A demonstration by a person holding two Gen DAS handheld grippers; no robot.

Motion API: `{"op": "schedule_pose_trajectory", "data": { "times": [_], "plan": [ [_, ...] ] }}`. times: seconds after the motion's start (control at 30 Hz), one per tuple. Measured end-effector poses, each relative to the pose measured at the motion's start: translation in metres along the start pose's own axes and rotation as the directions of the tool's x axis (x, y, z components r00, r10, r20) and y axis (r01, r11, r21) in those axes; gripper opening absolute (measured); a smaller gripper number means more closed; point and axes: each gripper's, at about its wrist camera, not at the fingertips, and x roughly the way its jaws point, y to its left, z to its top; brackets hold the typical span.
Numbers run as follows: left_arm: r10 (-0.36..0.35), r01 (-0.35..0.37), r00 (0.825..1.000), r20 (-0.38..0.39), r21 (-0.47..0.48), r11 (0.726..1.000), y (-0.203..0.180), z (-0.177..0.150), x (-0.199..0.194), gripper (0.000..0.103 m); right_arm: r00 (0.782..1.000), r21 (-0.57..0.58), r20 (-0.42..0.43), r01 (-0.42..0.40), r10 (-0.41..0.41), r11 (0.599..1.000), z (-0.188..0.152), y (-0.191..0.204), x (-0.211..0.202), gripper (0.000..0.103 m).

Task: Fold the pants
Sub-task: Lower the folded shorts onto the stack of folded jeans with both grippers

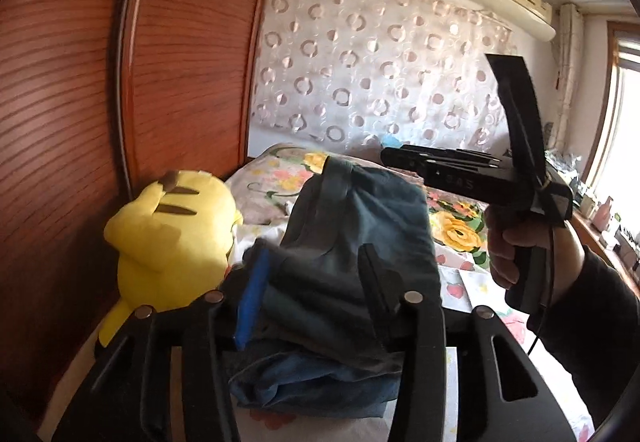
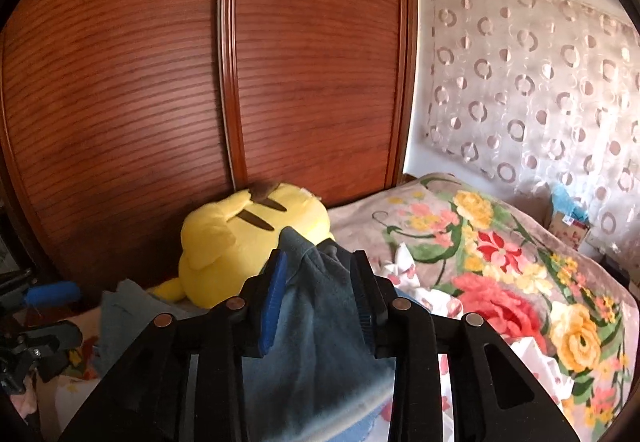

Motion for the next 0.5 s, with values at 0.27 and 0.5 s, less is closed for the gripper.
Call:
{"op": "schedule_pose_trajectory", "data": {
  "times": [0.27, 0.5],
  "plan": [
    [0.004, 0.001, 0.998, -0.061, 0.093, 0.996, -0.015, 0.003, 0.026, 0.05, 0.999, 0.009, -0.033, -0.039, 0.04, 0.999, -0.031, -0.002, -0.015, 0.034],
    [0.065, -0.045, 0.986, -0.151, 0.132, 0.99, -0.009, -0.02, 0.056, 0.05, 0.996, 0.057, -0.093, -0.011, 0.016, 0.998, -0.033, -0.02, 0.018, 0.034]
  ]
}}
